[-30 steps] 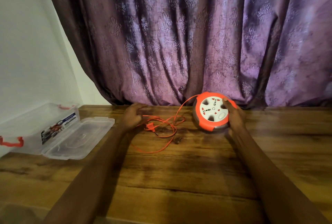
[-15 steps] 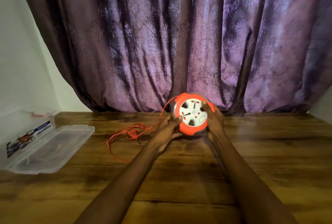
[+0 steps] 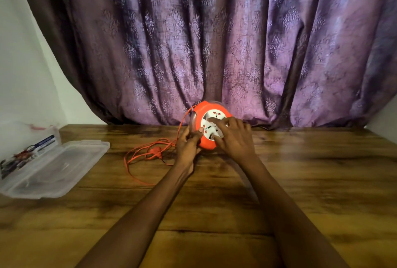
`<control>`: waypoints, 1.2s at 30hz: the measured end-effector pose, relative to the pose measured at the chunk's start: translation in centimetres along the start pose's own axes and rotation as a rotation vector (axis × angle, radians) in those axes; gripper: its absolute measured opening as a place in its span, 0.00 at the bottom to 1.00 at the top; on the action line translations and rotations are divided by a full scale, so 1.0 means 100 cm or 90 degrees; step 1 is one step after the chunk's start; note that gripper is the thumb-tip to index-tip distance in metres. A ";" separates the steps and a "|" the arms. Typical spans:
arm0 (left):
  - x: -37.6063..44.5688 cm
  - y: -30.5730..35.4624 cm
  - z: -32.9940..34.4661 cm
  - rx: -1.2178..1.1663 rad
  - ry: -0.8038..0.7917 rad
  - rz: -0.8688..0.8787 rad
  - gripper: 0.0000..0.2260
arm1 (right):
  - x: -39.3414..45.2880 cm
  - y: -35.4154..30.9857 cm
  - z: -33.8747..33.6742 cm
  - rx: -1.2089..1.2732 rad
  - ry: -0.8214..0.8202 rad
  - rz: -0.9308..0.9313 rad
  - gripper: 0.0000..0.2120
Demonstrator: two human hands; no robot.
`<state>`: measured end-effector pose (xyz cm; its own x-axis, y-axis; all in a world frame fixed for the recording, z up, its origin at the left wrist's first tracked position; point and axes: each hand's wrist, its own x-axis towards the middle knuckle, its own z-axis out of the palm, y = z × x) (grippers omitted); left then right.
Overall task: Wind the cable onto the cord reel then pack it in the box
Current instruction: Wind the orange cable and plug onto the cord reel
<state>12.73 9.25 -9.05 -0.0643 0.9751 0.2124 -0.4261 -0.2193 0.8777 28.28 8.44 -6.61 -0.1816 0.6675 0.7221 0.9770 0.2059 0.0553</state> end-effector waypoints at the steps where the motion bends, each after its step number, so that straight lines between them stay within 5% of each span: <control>1: 0.000 -0.001 0.001 0.003 -0.002 0.003 0.12 | -0.001 -0.002 0.001 -0.008 -0.002 0.015 0.28; 5: -0.001 -0.009 0.004 0.030 -0.027 0.032 0.14 | -0.002 -0.008 0.001 0.011 0.005 0.069 0.28; 14: -0.005 -0.019 0.003 0.079 -0.055 0.118 0.15 | 0.008 -0.019 0.000 0.461 -0.121 0.570 0.34; 17: -0.006 -0.020 0.005 0.098 -0.063 0.139 0.16 | 0.011 -0.019 0.001 0.797 -0.079 0.686 0.22; 21: -0.006 -0.017 0.006 0.116 -0.084 0.154 0.19 | 0.009 -0.020 0.006 0.934 -0.112 0.802 0.19; 25: -0.003 -0.013 0.002 0.092 -0.061 0.114 0.16 | 0.008 -0.014 0.005 0.858 -0.132 0.709 0.26; 28: 0.002 -0.006 -0.005 0.061 -0.021 0.032 0.12 | 0.006 -0.003 0.004 0.525 -0.141 0.535 0.26; 30: 0.003 0.000 -0.013 0.058 -0.025 0.005 0.10 | 0.003 0.004 0.006 0.363 -0.050 0.409 0.18; 33: 0.002 0.006 -0.020 0.052 -0.065 0.005 0.11 | 0.005 0.011 0.008 0.422 0.058 0.282 0.19; 36: 0.000 0.008 -0.021 0.056 -0.088 -0.022 0.14 | 0.010 0.014 0.004 0.743 0.006 0.351 0.22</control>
<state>10.47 9.18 -9.22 0.0763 0.9695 0.2330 -0.3444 -0.1937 0.9186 29.37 9.71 -6.07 0.2176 0.8600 0.4616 0.2456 0.4095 -0.8786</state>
